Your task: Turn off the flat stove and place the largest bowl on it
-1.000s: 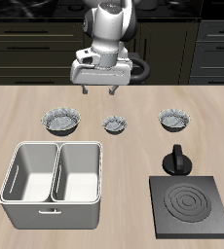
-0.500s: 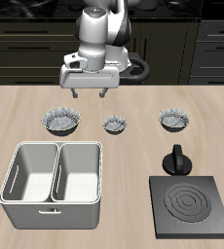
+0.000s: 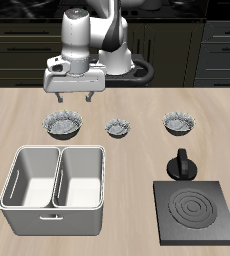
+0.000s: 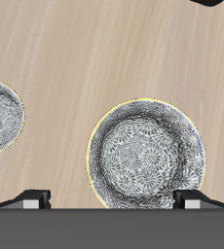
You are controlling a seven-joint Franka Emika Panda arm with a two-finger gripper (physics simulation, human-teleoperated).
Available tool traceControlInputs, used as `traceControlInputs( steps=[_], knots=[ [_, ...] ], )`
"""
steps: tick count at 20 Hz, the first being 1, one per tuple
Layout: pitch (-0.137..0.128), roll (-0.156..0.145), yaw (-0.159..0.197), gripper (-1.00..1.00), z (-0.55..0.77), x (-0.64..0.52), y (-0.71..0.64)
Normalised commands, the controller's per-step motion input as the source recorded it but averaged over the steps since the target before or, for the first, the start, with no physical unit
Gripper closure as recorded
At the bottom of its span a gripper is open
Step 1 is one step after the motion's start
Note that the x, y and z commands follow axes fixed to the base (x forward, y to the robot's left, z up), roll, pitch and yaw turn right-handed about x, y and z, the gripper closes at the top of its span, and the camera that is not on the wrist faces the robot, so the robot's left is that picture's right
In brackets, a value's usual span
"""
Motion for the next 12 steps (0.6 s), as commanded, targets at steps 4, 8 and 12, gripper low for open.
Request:
traceControlInputs(
  steps=[4,8,12],
  knots=[
    [0.002,0.015,-0.005,-1.00,-0.06,-0.03,-0.22],
    [-0.005,-0.015,-0.014,-1.00,-0.07,-0.02,-0.04],
    [-0.025,0.031,0.027,-1.00,-0.11,-0.04,0.28]
  ],
)
